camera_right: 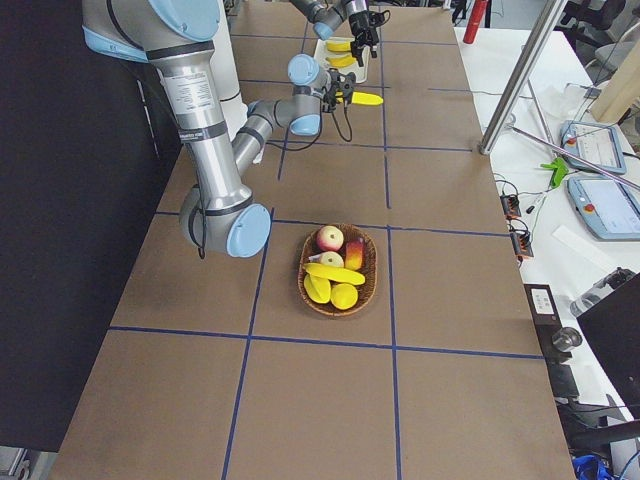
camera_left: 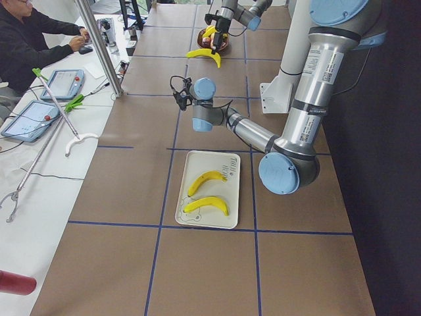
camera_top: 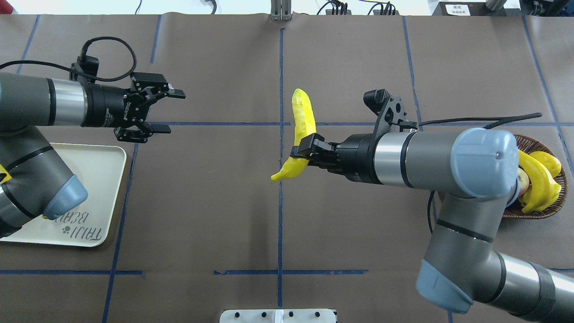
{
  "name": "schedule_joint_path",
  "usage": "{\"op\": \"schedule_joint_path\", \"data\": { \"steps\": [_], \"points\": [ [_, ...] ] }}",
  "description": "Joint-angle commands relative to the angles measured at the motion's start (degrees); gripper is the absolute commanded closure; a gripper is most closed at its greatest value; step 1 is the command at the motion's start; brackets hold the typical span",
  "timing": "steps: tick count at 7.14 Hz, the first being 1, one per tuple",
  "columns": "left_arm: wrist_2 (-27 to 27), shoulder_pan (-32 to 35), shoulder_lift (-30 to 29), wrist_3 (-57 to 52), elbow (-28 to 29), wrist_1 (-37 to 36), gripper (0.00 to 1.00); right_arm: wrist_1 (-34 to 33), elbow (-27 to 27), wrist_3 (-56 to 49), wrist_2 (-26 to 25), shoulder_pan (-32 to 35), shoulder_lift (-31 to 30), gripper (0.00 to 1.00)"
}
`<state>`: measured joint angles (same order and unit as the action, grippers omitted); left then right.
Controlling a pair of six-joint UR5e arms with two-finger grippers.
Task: Transfer all bananas from basket to plate
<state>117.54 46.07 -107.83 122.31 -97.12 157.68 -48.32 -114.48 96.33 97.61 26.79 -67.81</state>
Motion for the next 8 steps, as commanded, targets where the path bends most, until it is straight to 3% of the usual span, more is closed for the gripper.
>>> {"op": "schedule_joint_path", "data": {
  "steps": [1,4,6,8],
  "points": [
    [-2.23,-2.47,-4.64,5.81,-0.35,-0.96,0.01,-0.11,0.14,-0.27,-7.07,-5.77,1.88,0.99],
    [-2.75,-7.73,-11.24,6.28,0.26,-4.13,0.01,-0.20,0.23,-0.36,-7.96,-7.10,2.42,0.99],
    [-7.21,-12.39,-12.23,5.84,0.35,-4.22,0.01,-0.28,0.31,-0.36,-9.02,-7.81,2.94,0.99],
    [-8.02,-14.07,-12.76,5.75,0.52,-4.31,0.01,-0.72,0.40,-0.36,-9.10,-8.07,3.03,0.99]
  ]
}}
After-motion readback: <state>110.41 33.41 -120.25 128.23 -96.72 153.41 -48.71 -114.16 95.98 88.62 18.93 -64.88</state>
